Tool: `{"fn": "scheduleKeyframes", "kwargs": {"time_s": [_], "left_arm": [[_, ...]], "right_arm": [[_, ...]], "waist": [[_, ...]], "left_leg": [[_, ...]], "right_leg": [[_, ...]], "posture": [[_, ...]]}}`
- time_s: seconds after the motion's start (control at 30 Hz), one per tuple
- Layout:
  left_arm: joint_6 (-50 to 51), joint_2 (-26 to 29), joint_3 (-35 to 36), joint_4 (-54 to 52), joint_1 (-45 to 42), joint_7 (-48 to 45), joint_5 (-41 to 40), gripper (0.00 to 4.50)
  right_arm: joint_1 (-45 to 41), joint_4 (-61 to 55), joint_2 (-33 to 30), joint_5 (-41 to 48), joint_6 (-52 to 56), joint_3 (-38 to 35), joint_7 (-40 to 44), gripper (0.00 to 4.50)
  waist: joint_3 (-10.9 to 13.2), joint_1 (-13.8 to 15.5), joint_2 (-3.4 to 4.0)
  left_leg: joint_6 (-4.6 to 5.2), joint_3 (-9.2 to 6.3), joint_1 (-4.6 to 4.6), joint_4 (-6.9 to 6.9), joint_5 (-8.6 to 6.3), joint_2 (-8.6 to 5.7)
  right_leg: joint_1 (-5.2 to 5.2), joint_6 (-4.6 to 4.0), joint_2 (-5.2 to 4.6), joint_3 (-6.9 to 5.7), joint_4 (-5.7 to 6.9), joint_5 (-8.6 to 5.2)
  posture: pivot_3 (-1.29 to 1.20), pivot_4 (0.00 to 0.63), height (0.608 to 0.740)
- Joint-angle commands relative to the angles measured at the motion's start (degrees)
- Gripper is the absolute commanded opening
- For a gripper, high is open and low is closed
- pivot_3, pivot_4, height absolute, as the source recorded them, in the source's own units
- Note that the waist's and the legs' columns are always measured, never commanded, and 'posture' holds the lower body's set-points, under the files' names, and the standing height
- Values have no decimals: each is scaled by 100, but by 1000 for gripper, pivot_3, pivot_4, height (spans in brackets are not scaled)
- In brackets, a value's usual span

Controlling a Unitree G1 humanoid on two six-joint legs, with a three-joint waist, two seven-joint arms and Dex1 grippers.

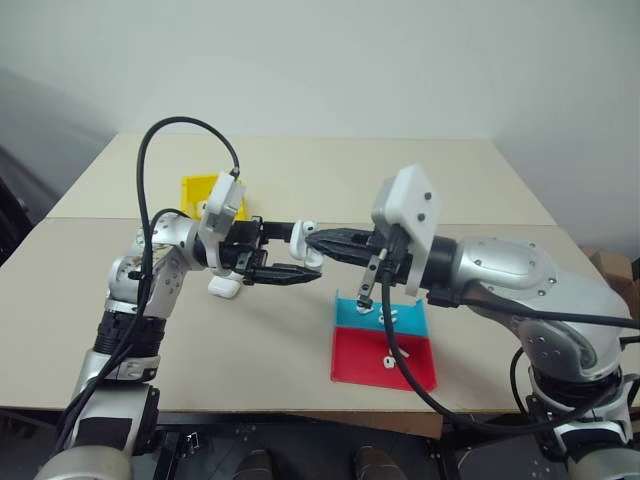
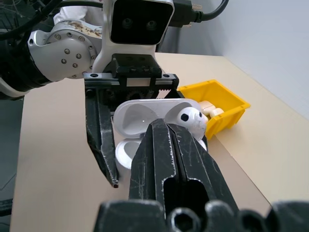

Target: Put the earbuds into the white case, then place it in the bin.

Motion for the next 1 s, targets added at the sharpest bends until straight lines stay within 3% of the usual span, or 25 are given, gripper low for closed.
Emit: {"fn": "scheduleKeyframes", "kwargs": {"time_s": [0.03, 0.4, 0.7, 1.0], "left_arm": [[-100, 17, 144, -134, -84, 30, -65, 2785], [-264, 166, 167, 86, -205, -56, 70, 2785], [-216, -109, 207, 77, -207, 185, -87, 2785], [46, -190, 347, -168, 27, 379, -343, 2785]], "right_arm": [[10, -184, -78, 47, 29, -218, -10, 10], [167, -203, -236, 208, -111, -530, 88, 10], [215, -145, -421, 381, -238, -1001, 265, 10], [489, 160, -1256, -94, -764, -1232, 1039, 10]], "waist": [[0, -3, 0], [0, -5, 0], [0, 5, 0], [0, 1, 0]], "left_leg": [[0, 0, 0, 0, 0, 0], [0, 0, 0, 0, 0, 0], [0, 0, 0, 0, 0, 0], [0, 0, 0, 0, 0, -1]], "right_leg": [[0, 0, 0, 0, 0, 0], [0, 0, 0, 1, 0, 0], [1, 0, 0, -1, -2, 0], [2, 0, 0, 1, -3, 0]], "posture": [[0, 150, 740], [0, 150, 740], [0, 150, 740], [0, 150, 740]]}}
